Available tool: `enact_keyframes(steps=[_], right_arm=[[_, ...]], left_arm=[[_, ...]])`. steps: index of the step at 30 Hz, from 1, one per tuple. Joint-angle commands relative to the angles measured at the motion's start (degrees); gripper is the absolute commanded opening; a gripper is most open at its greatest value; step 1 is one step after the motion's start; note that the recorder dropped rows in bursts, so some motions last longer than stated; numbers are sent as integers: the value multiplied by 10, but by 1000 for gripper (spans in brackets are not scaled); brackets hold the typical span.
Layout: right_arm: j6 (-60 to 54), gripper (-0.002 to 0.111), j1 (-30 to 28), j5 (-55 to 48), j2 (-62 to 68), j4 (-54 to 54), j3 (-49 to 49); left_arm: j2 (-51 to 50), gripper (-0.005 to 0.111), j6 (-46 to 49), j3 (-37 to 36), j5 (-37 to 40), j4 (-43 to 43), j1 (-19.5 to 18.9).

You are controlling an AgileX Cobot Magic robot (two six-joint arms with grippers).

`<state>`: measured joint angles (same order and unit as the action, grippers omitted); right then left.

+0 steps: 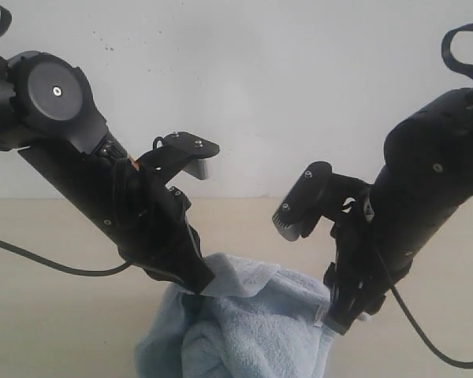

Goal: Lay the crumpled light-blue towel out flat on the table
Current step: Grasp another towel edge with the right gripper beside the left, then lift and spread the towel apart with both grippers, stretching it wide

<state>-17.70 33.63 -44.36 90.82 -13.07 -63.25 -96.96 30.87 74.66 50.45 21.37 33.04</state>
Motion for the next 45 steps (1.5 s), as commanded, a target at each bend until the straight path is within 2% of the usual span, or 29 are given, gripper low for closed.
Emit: enact_keyframes(steps=[1,9,16,19,23,27,30,33,40,45], right_arm=[[-4,51,1,22,23,-4,-1],[11,51,1,15,96,-61,-1],[46,50,1,49,118,-83,-1],[108,35,1,52,124,-97,-1],[201,1,1,30,126,-136,-1],[315,0,0,-40,124,-295,-1],[398,0,-6,-137,112,-452,-1],[361,0,-31,-181,81,-490,-1],[375,0,-148,-147,-29,-475,-1],[420,0,-224,-50,-98,-351,-1]], left_arm=[[5,4,0,-3,-4,2,2],[5,4,0,-3,-12,2,2],[5,4,1,-3,-22,1,2],[5,4,2,-3,-22,1,2],[5,4,2,-3,-23,1,2],[5,4,2,-3,-23,-18,2],[6,4,-22,-3,-23,-92,2],[19,4,-139,-3,-25,-203,2],[117,4,-324,-42,-25,-425,2],[202,4,-423,-70,-11,-550,2]])
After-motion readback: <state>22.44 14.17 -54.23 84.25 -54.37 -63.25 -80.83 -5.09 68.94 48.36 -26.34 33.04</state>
